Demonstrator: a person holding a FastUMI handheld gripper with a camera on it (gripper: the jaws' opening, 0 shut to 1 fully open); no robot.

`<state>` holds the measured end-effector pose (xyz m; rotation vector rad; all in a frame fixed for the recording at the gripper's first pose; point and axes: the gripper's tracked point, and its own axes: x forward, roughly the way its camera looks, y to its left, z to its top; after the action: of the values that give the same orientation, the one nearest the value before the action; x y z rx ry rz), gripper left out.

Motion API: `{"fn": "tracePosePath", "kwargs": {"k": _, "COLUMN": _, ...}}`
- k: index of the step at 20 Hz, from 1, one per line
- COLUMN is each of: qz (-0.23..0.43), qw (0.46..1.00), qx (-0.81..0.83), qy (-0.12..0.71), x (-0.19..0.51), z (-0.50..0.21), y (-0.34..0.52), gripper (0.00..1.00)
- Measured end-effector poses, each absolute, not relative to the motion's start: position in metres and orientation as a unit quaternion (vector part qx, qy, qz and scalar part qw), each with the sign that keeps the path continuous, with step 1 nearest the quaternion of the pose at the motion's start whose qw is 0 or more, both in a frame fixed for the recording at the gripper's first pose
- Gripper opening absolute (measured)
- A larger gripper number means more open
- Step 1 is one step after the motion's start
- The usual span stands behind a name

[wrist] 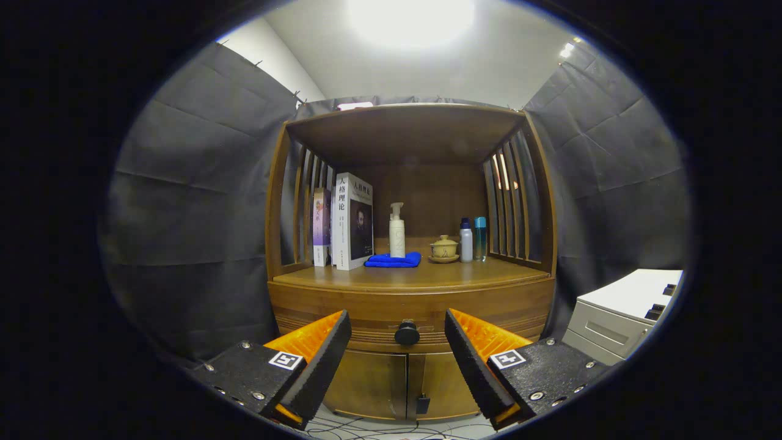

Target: Pull open the drawer, take out the items inside it, and place them on the countertop above the cabinet.

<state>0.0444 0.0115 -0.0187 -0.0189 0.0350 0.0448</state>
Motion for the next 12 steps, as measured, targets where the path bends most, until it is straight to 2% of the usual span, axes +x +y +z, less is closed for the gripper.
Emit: {"fn": "tracePosePath", "kwargs": {"k": 12, "qz": 0.023, "qw": 0.996, "qx": -0.023, "qy": 0.088, "x": 0.125, "z": -0.09, "y": 0.004, "gripper": 0.96}}
